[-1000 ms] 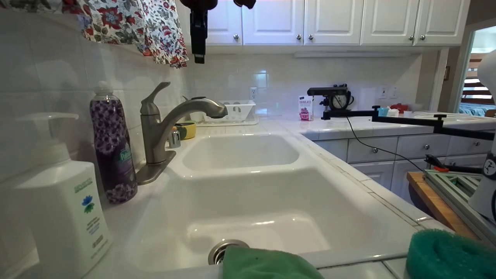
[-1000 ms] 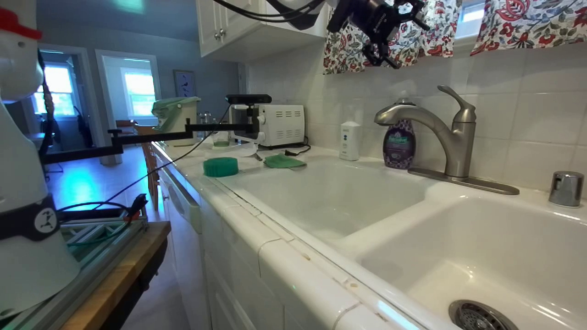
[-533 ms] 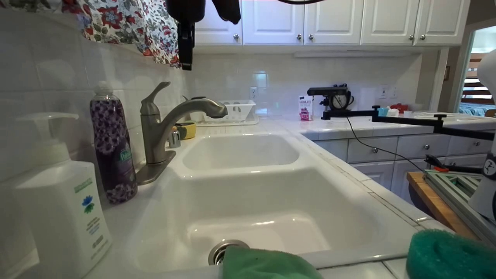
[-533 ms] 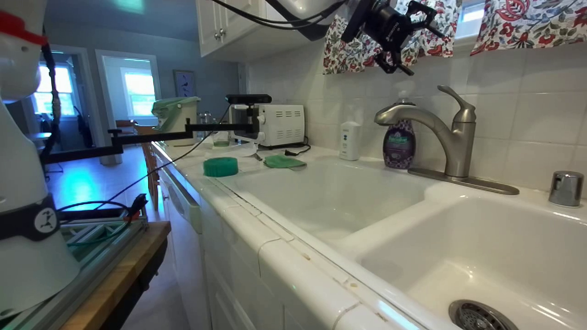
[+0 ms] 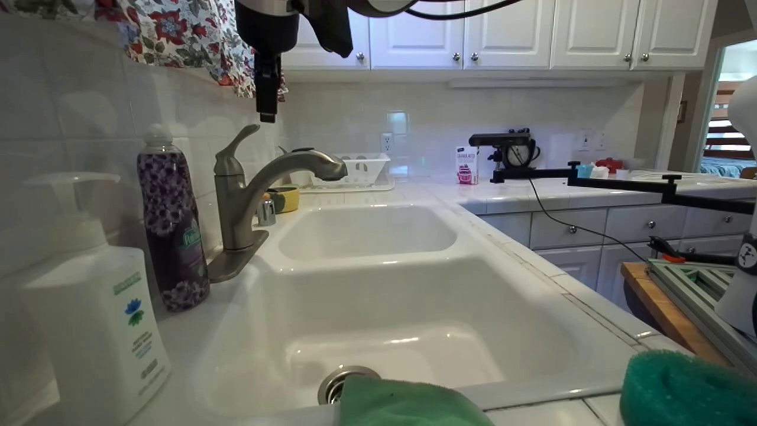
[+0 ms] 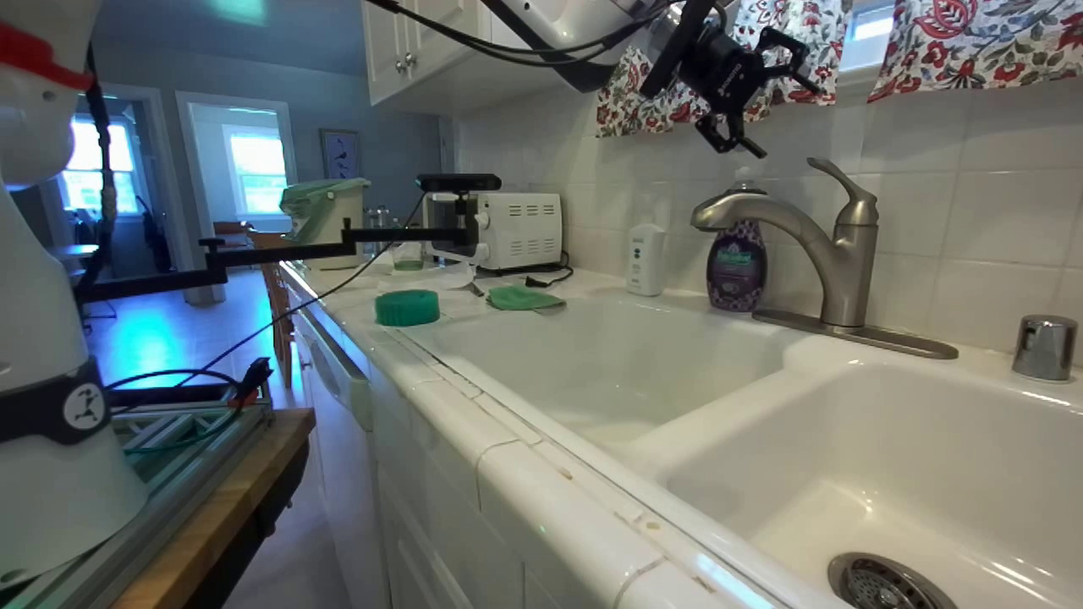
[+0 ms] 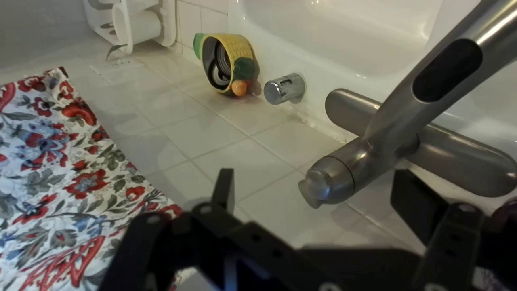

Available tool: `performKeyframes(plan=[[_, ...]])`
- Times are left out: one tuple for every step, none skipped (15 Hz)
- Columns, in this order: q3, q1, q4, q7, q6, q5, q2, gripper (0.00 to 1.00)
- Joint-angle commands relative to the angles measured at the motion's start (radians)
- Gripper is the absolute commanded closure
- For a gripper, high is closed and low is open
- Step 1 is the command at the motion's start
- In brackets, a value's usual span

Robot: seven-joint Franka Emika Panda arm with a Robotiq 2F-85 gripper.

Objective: Push the faucet handle up

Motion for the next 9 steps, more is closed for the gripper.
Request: performKeyframes(plan=[[-0.024,0.012,0.029,-0.04,0.041,-0.015,0.031,0.0],[-0.028,0.012,0.026,-0.045,0.059,-0.02,0.034,0.0],[-0.032,0.013,0.025,-0.047,0.074,-0.022,0.038,0.0],[-0.037,0.015,0.025,-0.05,0.082,-0.025,0.041,0.0],[-0.041,0.015,0.026,-0.05,0.092,-0.027,0.045,0.0],[-0.045,0.014,0.025,-0.049,0.104,-0.031,0.047,0.0],[-0.049,0.015,0.024,-0.047,0.111,-0.039,0.05,0.0],[-0.053,0.014,0.022,-0.048,0.12,-0.046,0.053,0.0],[-0.057,0.013,0.021,-0.049,0.125,-0.051,0.055,0.0]])
